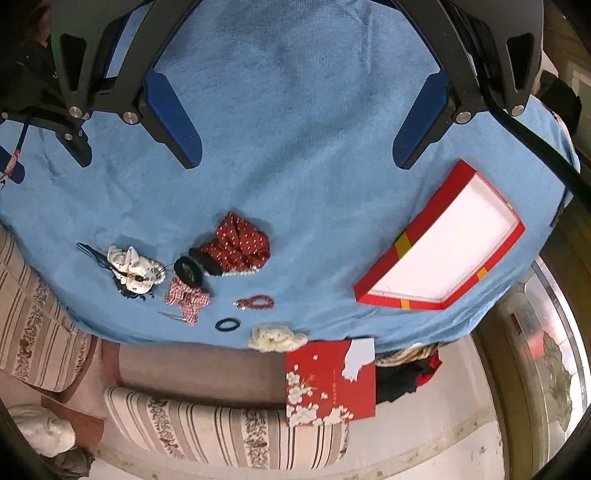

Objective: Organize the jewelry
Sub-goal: 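Move both tools toward the scrunchies on the blue cloth, then grasp the red polka-dot scrunchie with the left tool while the right tool grasps the pink plaid scrunchie, then carry both scrunchies into the red-rimmed tray and open both tools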

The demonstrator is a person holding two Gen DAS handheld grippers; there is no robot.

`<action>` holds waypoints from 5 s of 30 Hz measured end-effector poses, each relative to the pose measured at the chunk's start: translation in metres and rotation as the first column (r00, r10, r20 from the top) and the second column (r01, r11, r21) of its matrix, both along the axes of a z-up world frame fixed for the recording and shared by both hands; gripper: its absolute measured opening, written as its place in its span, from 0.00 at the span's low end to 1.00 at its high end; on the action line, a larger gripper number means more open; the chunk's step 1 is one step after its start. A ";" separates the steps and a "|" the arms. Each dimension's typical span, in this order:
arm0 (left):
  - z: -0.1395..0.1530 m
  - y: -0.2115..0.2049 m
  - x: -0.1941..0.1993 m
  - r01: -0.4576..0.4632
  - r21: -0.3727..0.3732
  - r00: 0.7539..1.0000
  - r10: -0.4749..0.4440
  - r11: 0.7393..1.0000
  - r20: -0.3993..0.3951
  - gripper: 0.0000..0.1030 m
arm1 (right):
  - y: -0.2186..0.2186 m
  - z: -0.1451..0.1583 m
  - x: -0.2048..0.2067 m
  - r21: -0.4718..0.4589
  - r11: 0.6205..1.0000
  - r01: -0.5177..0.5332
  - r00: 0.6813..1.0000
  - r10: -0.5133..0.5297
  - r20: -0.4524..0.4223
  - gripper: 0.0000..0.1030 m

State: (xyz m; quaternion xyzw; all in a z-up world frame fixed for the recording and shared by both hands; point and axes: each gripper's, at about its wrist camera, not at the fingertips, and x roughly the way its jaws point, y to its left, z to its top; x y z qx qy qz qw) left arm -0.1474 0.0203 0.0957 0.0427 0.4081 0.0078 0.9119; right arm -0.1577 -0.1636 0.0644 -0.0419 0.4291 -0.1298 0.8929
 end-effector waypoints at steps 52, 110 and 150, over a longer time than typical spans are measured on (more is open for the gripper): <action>0.048 0.035 0.058 0.076 -0.069 0.996 -0.074 0.995 0.044 1.00 | -0.018 0.054 0.050 0.139 0.987 -0.081 0.988 0.062 0.141 0.95; 0.002 0.083 0.159 0.161 -0.491 0.979 -0.202 0.856 -0.031 0.16 | 0.013 0.016 0.200 0.386 0.860 -0.335 0.941 0.288 0.175 0.11; -0.027 0.383 0.187 -0.528 -0.476 0.831 0.544 0.704 -0.117 0.43 | 0.308 -0.002 0.253 0.255 0.788 -0.560 0.808 0.587 -0.040 0.51</action>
